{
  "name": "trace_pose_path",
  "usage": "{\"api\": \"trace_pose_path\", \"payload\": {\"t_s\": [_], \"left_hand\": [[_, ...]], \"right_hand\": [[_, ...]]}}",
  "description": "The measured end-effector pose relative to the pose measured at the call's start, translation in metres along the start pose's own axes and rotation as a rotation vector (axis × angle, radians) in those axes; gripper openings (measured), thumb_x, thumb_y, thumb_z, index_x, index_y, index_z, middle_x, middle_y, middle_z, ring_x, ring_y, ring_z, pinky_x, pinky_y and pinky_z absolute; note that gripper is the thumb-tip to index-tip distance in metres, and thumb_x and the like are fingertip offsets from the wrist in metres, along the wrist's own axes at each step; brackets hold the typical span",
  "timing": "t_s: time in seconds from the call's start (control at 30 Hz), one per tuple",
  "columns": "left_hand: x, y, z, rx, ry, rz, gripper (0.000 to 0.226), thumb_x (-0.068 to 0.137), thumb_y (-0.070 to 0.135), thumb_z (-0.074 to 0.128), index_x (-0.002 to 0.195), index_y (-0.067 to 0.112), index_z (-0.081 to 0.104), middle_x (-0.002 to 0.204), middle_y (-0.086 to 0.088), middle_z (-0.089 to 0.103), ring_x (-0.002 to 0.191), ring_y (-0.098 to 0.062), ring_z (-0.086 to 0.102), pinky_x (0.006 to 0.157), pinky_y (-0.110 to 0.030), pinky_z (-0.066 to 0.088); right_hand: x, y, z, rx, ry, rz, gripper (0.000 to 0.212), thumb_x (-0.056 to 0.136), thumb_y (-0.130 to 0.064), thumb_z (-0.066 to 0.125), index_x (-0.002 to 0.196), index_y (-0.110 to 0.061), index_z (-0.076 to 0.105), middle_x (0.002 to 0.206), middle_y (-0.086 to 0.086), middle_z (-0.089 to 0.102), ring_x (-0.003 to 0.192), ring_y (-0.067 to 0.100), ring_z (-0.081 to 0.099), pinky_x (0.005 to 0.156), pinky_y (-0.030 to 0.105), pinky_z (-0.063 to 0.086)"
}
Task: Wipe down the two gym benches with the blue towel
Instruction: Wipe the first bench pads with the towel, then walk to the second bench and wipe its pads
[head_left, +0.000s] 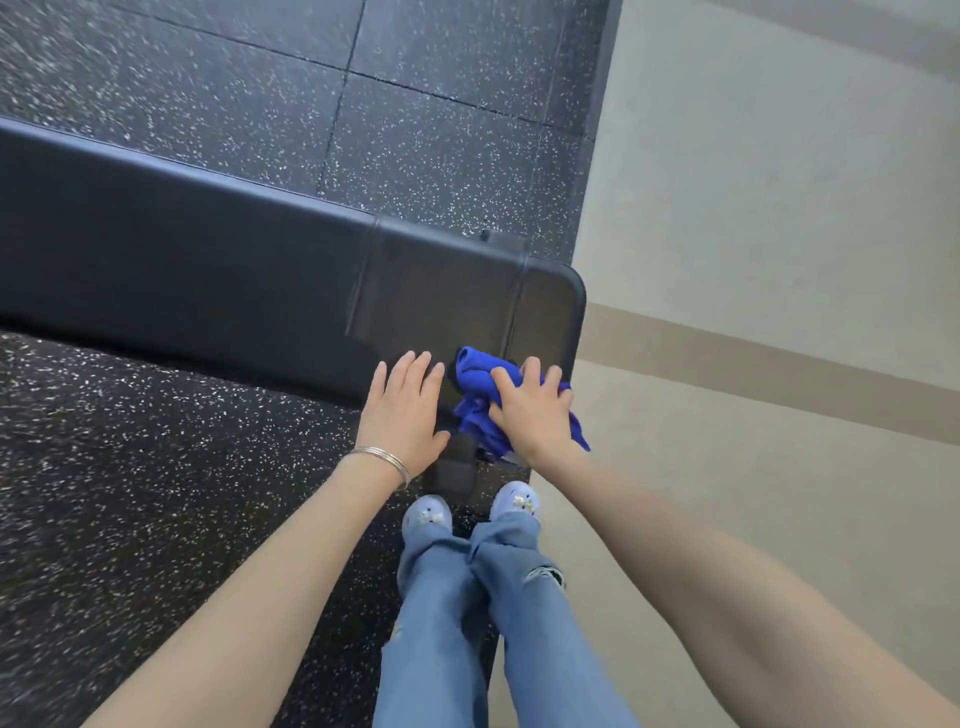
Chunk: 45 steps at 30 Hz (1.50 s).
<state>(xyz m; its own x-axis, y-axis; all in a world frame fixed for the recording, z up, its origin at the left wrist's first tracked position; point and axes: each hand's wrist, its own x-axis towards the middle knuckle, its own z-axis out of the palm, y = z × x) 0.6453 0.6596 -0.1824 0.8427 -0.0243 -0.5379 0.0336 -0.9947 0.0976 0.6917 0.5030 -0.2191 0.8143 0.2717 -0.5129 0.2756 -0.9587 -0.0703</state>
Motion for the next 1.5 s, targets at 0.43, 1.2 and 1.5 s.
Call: {"api": "trace_pose_path", "payload": {"t_s": [0.43,1.2,1.5], "left_hand": [[-0.096,-0.053,-0.2,0.072,0.271,-0.062,0.074,0.089,0.044,0.051,0.148,0.015,0.018,0.157,-0.006,0.018,0.145,-0.025,0.012,0.118,-0.042,0.013],[-0.204,-0.058,-0.412,0.087,0.668,-0.165,0.075,0.087,0.049,0.053,0.148,0.018,0.02,0.155,-0.007,0.02,0.144,-0.026,0.012,0.118,-0.045,0.013],[-0.196,-0.038,-0.427,0.112,0.671,-0.207,0.076,0.088,0.05,0.051,0.148,0.018,0.019,0.156,-0.008,0.018,0.145,-0.028,0.009,0.119,-0.046,0.013]], "right_hand": [[-0.063,-0.052,-0.231,-0.167,0.178,-0.285,0.03,0.091,-0.035,0.05,0.118,-0.021,0.046,0.126,0.013,0.038,0.112,0.037,0.035,0.084,0.05,0.038],[-0.164,-0.075,-0.483,-0.146,0.574,-0.336,0.037,0.091,-0.04,0.052,0.123,-0.023,0.046,0.122,0.013,0.04,0.108,0.035,0.038,0.081,0.047,0.04],[-0.164,-0.035,-0.498,-0.156,0.565,-0.394,0.036,0.093,-0.04,0.049,0.125,-0.023,0.046,0.12,0.012,0.041,0.107,0.034,0.038,0.084,0.048,0.042]]}}
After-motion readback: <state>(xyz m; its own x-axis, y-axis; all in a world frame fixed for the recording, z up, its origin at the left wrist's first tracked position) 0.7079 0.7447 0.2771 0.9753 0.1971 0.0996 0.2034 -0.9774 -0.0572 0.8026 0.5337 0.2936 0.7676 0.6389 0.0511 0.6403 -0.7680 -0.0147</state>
